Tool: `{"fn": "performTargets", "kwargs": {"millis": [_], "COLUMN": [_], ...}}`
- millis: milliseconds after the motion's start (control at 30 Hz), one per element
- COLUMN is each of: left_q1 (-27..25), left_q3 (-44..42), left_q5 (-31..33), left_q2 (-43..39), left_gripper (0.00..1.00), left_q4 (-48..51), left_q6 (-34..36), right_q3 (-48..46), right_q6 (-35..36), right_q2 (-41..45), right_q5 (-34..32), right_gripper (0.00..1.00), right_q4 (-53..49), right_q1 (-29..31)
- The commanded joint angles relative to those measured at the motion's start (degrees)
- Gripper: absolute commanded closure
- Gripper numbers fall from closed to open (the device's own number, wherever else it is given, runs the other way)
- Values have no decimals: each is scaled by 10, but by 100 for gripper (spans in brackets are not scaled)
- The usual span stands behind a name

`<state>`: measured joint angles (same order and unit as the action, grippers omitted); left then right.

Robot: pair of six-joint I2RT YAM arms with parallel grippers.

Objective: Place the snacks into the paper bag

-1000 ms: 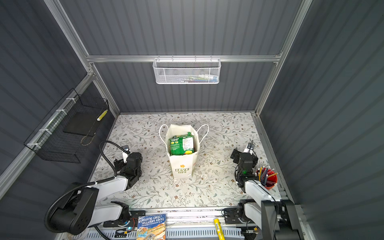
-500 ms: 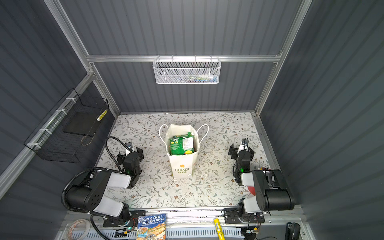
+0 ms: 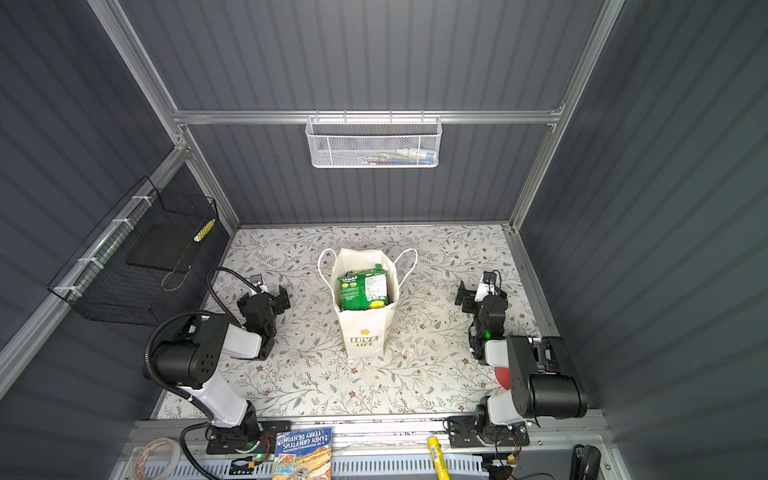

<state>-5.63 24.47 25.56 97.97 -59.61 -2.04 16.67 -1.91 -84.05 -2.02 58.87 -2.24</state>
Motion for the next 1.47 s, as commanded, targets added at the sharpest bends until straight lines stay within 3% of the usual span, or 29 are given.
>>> {"fn": "performTargets", "kwargs": {"millis": [0,67,133,733,1433], "left_q1": [8,8,7,2,3], "left_q3": [9,12,3,12,23], "left_q5": [-31,-31,-29,-27,-92], "left_q2": [9,-3,4,4,5], "left_gripper": [0,0,0,0,0], "left_q4": [29,63,23,45,63], "left_q6": [-6,-11,-5,0,24], "right_q3": [29,27,28,21,21], "right_q6": [-12,-16,-16,-7,-4], "right_q2": [1,-1,0,5,5], "right_q5": [72,85,85,65,53], "right_gripper": [1,1,1,1,1], "right_q4": [-45,-38,-40,-32,-31], "right_q1": [-28,-35,-35,-23,-17]}}
